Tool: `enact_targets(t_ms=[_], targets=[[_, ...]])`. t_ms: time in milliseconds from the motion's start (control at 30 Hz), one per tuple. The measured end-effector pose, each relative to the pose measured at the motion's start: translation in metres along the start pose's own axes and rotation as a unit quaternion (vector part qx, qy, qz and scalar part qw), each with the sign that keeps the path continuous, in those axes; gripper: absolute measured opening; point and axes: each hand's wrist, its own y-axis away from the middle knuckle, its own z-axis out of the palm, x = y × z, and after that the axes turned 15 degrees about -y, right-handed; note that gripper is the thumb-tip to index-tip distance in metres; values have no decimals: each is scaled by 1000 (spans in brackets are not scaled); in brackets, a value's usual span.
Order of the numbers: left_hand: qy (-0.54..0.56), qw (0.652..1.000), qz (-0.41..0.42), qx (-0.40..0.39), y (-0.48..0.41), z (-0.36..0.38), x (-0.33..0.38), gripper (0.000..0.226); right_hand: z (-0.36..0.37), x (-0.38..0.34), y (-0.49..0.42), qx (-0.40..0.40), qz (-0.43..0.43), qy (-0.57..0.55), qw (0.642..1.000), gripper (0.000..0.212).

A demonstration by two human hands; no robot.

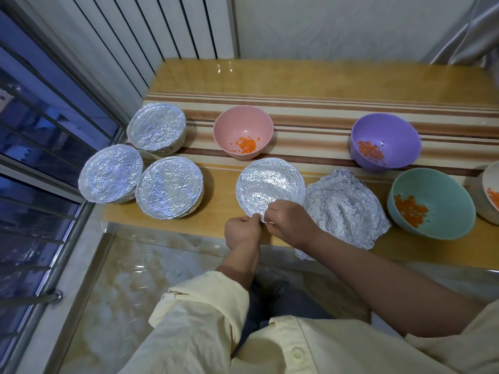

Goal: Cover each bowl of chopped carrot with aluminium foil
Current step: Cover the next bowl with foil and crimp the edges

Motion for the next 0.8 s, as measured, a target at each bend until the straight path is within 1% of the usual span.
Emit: enact_targets(t_ms=[67, 100, 200, 333, 467, 567, 700, 800], targets=[[-1, 1000, -12, -17, 2, 0, -5, 41, -1, -1, 0, -2, -5, 2, 1000, 11], [2, 1000, -13, -25, 5, -1, -6, 46, -1, -1, 1, -2, -6, 2, 1000, 12], [-17, 999, -1, -30, 10, -4, 0, 43, -1, -3, 1, -4, -2, 3, 1000, 13], [-65, 996, 46, -29, 3, -9, 9, 35, 1, -2, -1, 6, 13, 3, 1000, 15], [-90, 994, 51, -35, -6, -12, 6, 31, 3, -3, 1, 14, 11, -10, 1000, 12], [-103, 992, 56, -47, -13, -15, 5, 34, 2, -1, 8, 13, 13, -5, 1000, 20], [-80, 993, 67, -47, -24, -14, 4, 42, 0, -1, 7, 4, -3, 25, 1000, 20], [-32, 998, 46, -41, -23, -8, -4, 49, 1, -2, 2, 2, -2, 13, 1000, 21]])
